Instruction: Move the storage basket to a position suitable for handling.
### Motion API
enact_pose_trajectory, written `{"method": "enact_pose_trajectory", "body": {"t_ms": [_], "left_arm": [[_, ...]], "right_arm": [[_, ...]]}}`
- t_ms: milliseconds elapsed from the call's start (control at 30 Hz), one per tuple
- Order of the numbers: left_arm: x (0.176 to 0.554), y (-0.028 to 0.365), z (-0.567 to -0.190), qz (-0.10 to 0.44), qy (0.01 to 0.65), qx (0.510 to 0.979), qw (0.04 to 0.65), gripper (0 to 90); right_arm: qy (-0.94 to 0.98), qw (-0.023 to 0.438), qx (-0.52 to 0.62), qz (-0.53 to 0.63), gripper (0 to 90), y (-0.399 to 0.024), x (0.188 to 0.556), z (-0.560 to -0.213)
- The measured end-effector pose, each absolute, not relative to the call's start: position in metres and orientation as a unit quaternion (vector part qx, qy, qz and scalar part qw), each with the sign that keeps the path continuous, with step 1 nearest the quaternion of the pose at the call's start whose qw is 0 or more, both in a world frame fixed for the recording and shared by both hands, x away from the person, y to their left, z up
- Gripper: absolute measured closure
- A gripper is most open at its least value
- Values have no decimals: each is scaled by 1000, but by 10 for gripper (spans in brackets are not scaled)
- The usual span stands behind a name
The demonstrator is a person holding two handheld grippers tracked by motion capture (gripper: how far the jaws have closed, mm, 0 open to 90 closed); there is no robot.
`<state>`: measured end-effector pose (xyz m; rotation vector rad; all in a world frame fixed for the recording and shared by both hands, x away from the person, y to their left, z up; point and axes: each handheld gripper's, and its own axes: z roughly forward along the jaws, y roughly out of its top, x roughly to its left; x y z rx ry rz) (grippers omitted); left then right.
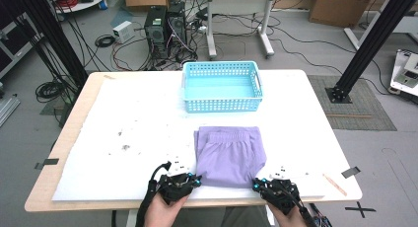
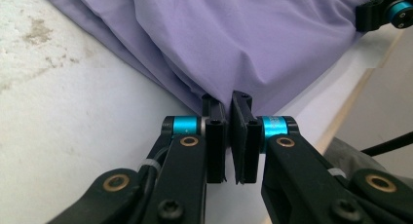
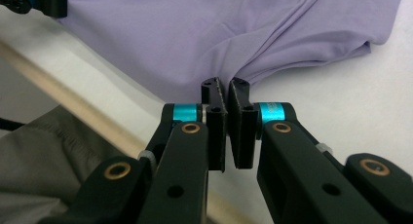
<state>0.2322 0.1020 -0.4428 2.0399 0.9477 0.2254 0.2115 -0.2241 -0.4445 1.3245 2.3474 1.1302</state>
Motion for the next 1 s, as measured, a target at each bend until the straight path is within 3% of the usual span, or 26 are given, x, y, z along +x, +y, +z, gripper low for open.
{"method": "enact_pose_trajectory", "body": {"t_ms": [300, 333, 433, 567, 833, 1000], "left_arm": [[218, 99, -444, 95, 363, 826, 421, 836], [218, 99, -443, 102, 363, 826, 420, 794], [223, 107, -438, 113, 363, 819, 429, 533], [236, 126, -425, 143, 364, 797, 460, 391], [284, 154, -400, 197, 351, 749, 527, 317], [322, 157, -394, 226, 366, 737, 522, 288]], "right_arm": [[800, 111, 451, 381, 870, -228, 201, -445], [800, 111, 450, 380, 858, -228, 202, -445], [797, 116, 451, 386, 721, -231, 203, -442], [782, 141, 456, 401, 609, -242, 212, -431], [742, 191, 470, 439, 547, -267, 261, -405], [723, 216, 483, 443, 481, -273, 309, -393]]}}
